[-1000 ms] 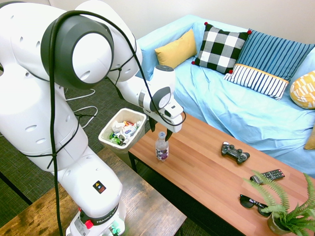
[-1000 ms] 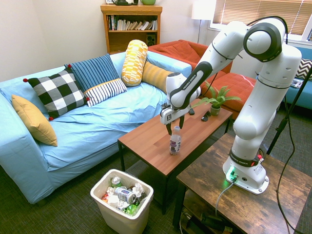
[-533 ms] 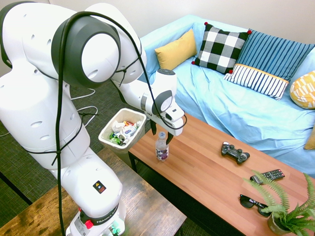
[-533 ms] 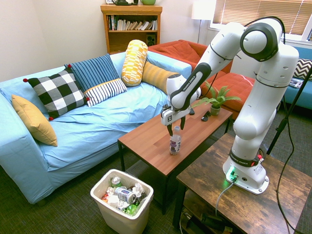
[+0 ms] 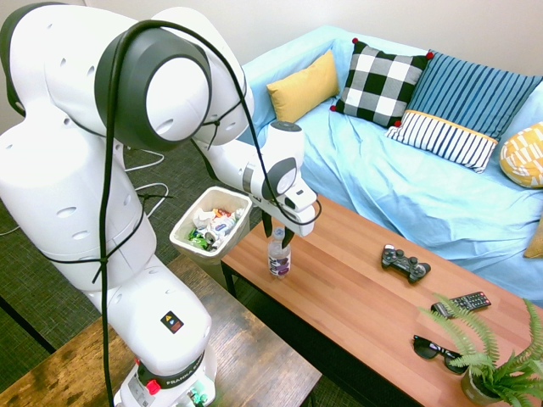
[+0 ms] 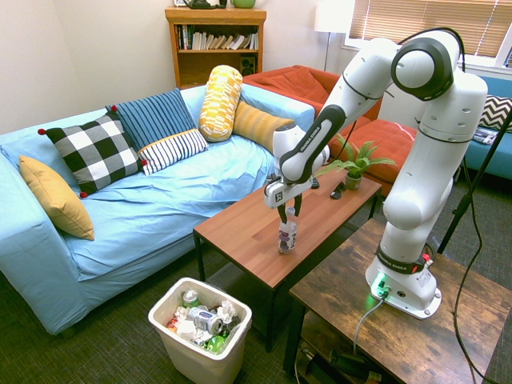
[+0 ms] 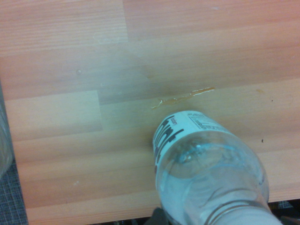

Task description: Throw the bottle in the trash bin

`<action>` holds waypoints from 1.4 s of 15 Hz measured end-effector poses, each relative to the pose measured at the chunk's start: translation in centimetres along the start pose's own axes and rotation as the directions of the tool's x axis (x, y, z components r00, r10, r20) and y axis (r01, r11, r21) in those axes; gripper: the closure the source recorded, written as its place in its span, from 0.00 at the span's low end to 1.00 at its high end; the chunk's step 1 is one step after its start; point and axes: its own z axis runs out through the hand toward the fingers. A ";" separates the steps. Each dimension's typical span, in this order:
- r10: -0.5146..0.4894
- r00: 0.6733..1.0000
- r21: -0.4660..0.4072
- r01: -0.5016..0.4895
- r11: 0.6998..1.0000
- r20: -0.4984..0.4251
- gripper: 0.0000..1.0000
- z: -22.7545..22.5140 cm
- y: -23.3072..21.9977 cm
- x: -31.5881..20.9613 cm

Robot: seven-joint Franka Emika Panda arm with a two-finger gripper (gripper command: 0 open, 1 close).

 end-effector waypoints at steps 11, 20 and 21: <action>-0.061 0.993 0.026 0.064 0.998 -0.102 1.00 -3.5 -2.4 -2.7; -0.330 0.880 0.028 0.361 0.932 -0.340 1.00 -10.1 -21.5 -24.2; -0.358 0.871 0.018 0.386 0.922 -0.335 1.00 -8.3 -23.2 -26.0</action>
